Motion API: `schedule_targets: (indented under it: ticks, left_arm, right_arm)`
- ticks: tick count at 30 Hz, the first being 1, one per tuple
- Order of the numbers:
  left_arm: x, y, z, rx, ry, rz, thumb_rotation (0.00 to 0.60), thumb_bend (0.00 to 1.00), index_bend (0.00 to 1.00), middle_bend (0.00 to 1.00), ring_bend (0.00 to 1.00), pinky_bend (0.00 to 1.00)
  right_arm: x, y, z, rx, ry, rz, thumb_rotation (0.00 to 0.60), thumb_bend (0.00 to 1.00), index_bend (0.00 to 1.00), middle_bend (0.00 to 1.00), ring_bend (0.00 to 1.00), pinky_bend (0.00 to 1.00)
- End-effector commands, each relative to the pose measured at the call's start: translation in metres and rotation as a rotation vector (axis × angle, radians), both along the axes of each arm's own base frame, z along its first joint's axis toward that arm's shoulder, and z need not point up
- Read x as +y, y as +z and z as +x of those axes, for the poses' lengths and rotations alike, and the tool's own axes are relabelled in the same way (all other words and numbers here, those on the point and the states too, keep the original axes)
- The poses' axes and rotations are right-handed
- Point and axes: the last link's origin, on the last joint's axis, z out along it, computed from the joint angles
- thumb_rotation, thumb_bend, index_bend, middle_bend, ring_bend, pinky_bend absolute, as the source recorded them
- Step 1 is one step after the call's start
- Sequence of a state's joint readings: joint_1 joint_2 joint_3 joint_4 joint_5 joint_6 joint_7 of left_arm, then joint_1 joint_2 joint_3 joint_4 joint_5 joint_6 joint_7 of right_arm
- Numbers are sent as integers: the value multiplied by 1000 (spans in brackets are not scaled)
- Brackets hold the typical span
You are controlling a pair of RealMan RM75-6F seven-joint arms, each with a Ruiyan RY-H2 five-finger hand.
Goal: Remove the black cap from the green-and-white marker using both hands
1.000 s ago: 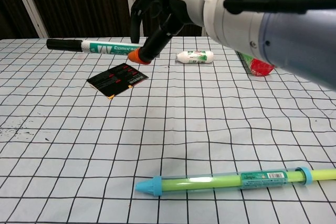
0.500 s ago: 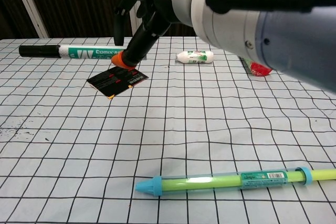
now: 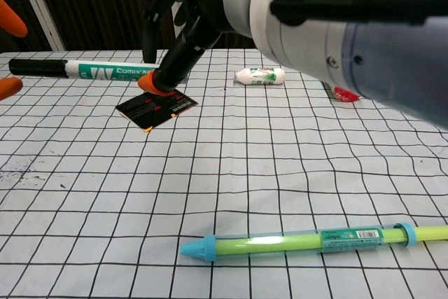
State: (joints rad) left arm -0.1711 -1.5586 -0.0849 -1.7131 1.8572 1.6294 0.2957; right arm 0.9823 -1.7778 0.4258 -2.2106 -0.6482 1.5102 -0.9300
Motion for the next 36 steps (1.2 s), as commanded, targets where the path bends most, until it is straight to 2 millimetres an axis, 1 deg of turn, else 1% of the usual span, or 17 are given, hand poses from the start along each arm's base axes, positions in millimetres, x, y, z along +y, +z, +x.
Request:
schedule_targets:
  ticks: [1, 7, 17, 26, 36]
  left_arm:
    - [-2, -1, 1, 7, -8, -1, 600, 363, 447, 214, 0, 4]
    - [-3, 1, 3, 6, -19, 11, 600, 363, 451, 225, 0, 4]
    - [0, -6, 10, 3, -40, 14, 600, 363, 476, 241, 0, 4]
    - [1, -10, 17, -6, -65, 18, 600, 373, 542, 279, 0, 5]
    - [3, -11, 20, -5, -66, 25, 600, 376, 546, 281, 0, 5]
  right_arm:
    - [-2, 1, -1, -1, -9, -3, 600, 378, 713, 91, 135, 11]
    - [-5, 1, -4, -14, -22, 4, 600, 379, 717, 91, 135, 11]
    - [-5, 3, -7, -20, -20, 3, 600, 379, 723, 91, 135, 11]
    - [-3, 5, -7, -25, -12, 9, 600, 379, 731, 91, 135, 11]
    - [-3, 5, -9, -33, -16, 21, 600, 379, 737, 91, 135, 11]
